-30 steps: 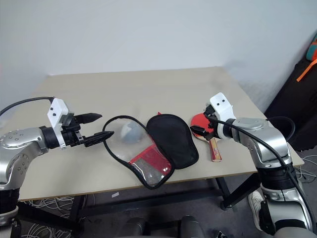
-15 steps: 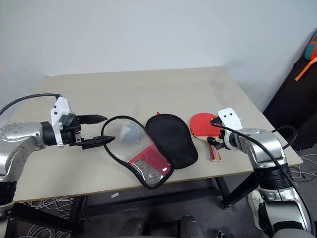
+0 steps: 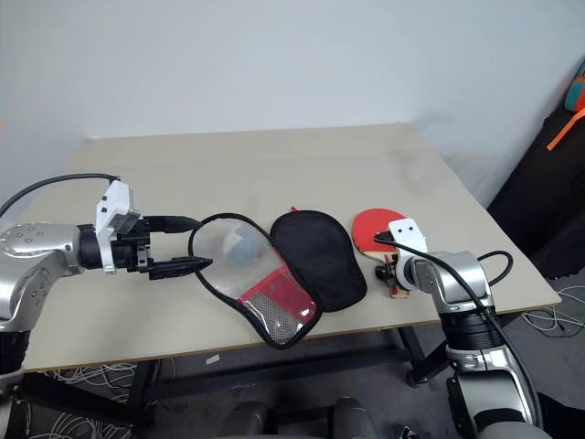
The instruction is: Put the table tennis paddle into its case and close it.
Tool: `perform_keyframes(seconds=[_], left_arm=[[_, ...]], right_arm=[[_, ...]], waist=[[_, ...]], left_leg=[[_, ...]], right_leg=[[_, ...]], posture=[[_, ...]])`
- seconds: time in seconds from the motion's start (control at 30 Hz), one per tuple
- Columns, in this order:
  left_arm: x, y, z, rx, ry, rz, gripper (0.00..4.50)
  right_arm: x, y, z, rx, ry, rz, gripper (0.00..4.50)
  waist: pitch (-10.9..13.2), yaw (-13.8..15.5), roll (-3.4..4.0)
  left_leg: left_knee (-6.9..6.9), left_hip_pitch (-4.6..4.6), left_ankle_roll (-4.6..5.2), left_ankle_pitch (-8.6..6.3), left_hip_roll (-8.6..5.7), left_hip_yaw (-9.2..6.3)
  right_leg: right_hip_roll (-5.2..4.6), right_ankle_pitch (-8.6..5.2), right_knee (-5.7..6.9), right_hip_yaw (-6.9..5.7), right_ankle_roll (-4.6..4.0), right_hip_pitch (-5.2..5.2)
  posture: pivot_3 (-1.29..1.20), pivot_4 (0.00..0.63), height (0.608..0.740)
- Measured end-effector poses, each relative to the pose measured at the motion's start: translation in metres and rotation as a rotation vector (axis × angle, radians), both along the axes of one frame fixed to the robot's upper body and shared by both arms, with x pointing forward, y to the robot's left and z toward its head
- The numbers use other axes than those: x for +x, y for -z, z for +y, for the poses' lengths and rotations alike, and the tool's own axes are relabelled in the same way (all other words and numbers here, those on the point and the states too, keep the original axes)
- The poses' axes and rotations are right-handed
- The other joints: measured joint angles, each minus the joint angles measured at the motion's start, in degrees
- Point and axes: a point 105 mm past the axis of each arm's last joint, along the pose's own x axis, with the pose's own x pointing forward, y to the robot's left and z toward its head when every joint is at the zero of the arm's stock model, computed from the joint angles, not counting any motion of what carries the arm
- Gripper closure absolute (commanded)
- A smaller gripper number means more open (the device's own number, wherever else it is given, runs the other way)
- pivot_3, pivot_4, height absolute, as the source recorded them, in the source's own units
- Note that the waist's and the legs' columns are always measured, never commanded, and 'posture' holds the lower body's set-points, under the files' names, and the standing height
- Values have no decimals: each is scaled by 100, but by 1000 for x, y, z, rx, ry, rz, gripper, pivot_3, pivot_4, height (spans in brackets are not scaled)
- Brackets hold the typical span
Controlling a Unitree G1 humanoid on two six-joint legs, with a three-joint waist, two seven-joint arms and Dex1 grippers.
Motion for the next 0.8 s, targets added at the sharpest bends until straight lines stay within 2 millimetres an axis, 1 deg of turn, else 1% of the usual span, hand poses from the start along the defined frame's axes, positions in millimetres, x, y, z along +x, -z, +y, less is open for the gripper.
perform_keyframes(seconds=[0.07,0.13,0.23,0.3,0.37,0.43,0.5,0.53,0.6,0.7,0.8], left_arm=[[0,0,0,-1,-1,1,0],[2,-1,1,-2,-4,-1,0],[3,-4,0,-2,-3,-12,0],[3,-4,0,-1,-5,-12,0],[3,-4,0,0,-7,-13,0],[4,-4,0,-1,-10,-14,0],[4,-3,0,-2,-11,-14,0],[4,-3,0,-4,-10,-14,0],[4,-3,-1,-6,-12,-16,0],[5,-3,-1,-9,-15,-18,0],[5,-3,-1,-10,-21,-19,0]], right_arm=[[1,0,-3,5,47,-1,2736],[2,1,-5,25,104,-1,3323],[7,1,-6,60,196,0,3389],[12,0,-14,83,296,-15,3389],[17,-3,-27,75,378,-40,3389],[21,-9,-35,82,420,-87,3389],[27,-16,-33,92,407,-129,3389],[31,-21,-27,99,374,-157,3389],[35,-31,-6,124,269,-193,3389],[34,-52,46,185,17,-257,3389],[21,-63,89,226,-192,-276,3389]], waist=[[0,0,0],[-1,-5,-1],[-3,-7,-5],[-1,3,-2],[5,7,9],[10,-9,16],[17,-50,26],[21,-95,33],[25,-171,39],[26,-274,42],[26,-288,41]], left_leg=[[0,1,1,1,0,-1],[1,2,1,1,1,-1],[1,5,1,1,1,-1],[1,2,4,4,-3,-3],[1,-6,4,4,-10,-8],[-7,-8,4,3,-10,-3],[-17,-4,5,4,-8,1],[-24,-3,5,4,-7,4],[-29,-1,6,4,0,1],[-32,-1,6,4,9,-7],[-30,-3,6,4,9,-9]], right_leg=[[0,0,1,0,-1,0],[1,0,2,-1,0,0],[1,1,2,0,0,5],[-1,1,2,-1,0,3],[-6,4,1,-1,7,-1],[-6,7,0,5,13,-7],[-4,7,0,9,14,-10],[0,8,1,14,14,-14],[8,8,3,15,13,-18],[17,6,5,11,10,-19],[15,6,4,9,10,-18]], posture=[[0,0,740],[0,0,740],[0,0,740],[0,0,740],[0,0,740],[0,0,740],[0,0,740],[0,0,740],[0,0,740],[0,0,740],[0,0,740]])
